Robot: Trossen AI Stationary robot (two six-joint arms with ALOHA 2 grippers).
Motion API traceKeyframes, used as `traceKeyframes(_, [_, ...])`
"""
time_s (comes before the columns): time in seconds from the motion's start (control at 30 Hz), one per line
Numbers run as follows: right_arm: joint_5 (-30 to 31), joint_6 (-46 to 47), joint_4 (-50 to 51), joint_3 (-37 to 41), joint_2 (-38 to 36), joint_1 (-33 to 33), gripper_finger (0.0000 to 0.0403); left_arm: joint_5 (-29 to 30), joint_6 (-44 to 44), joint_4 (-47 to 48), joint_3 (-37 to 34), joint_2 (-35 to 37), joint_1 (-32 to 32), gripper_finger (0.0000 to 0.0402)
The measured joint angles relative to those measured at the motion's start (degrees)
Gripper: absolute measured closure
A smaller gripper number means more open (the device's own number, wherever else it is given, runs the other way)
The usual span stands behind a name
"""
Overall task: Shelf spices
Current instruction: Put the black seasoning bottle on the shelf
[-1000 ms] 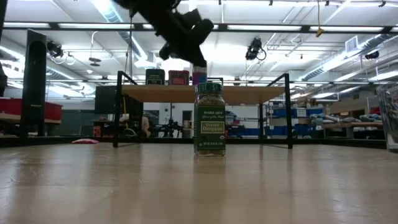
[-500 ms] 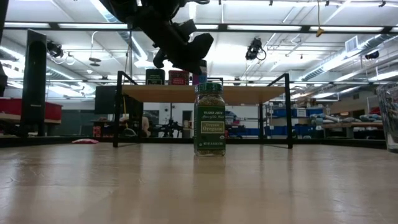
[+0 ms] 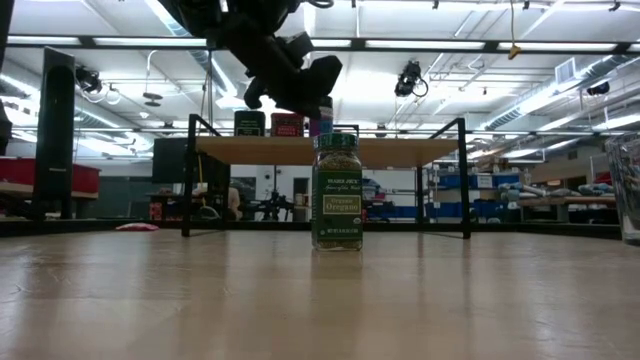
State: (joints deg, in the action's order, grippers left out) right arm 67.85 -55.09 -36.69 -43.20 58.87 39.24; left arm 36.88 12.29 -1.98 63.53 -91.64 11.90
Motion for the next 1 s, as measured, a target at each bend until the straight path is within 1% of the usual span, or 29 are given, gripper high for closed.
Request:
traceKeyframes(0.47, [0.00,0.02,-0.02,0.00,0.00,0.00,0.0364,-0.32,-1.44,-3.37,0.00,-0.02,0.11,0.0401])
traceKeyframes(1.0, [-0.01,0.00,-0.02,0.00,0.00,0.00,0.0364,-0.48,-1.51,-4.55,0.09,-0.02,0.53,0.0401])
